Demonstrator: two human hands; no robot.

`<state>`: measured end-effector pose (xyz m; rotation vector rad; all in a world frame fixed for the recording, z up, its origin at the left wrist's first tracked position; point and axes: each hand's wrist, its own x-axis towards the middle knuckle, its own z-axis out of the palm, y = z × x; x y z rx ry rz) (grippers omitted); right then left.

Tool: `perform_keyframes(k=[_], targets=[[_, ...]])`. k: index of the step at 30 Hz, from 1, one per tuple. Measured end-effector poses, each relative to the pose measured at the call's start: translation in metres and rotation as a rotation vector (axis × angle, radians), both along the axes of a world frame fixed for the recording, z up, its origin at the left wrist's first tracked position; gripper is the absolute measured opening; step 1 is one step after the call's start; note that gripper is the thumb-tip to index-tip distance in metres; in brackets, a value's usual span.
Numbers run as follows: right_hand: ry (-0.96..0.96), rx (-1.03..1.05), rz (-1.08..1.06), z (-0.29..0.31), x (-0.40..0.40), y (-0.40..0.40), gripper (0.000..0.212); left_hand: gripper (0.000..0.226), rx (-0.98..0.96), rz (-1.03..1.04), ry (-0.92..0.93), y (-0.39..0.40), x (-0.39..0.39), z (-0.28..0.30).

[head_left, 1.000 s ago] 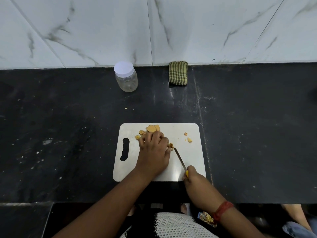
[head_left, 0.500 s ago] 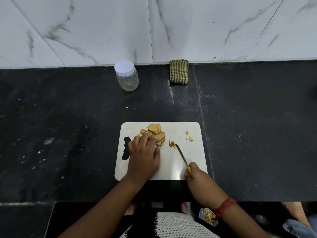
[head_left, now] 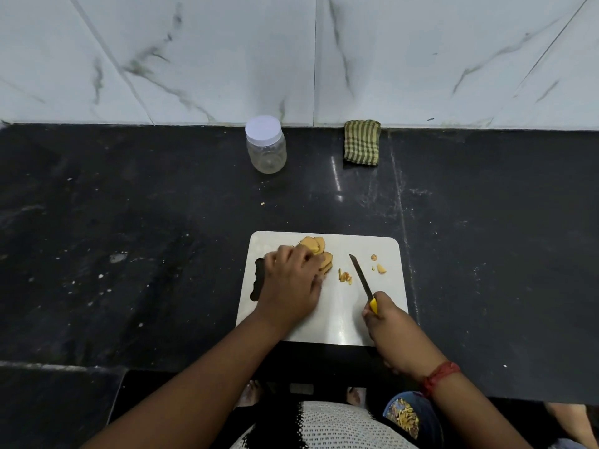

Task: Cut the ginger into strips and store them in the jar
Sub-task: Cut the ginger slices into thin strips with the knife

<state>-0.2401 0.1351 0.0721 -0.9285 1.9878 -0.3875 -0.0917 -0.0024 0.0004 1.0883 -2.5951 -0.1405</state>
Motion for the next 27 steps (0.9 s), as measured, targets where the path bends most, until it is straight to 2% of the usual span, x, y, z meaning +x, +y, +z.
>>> perform_keyframes(k=[3,10,16,19,24,27], targets=[[-0.016,-0.008,-0.013,0.002,0.002,-0.001,0.014,0.024,-0.014,-0.081,-0.062,-0.007,-0.012,-0.001],[-0.03,-0.008,-0.027,0.005,0.004,0.002,0.014,0.019,-0.049,-0.04,-0.093,-0.019,-0.021,-0.005],[-0.05,-0.021,-0.061,0.005,0.002,0.004,0.015,0.026,-0.052,-0.017,-0.006,-0.012,-0.011,0.0],[-0.046,-0.025,-0.069,0.004,0.001,0.003,0.015,0.026,-0.014,0.017,0.038,-0.001,0.008,-0.004],[-0.038,-0.027,-0.043,0.003,0.004,-0.001,0.015,0.009,0.044,0.04,-0.035,0.01,0.028,-0.016],[-0.057,-0.029,-0.034,0.004,0.007,-0.005,0.016,0.007,0.11,0.062,-0.031,0.013,0.026,-0.015]])
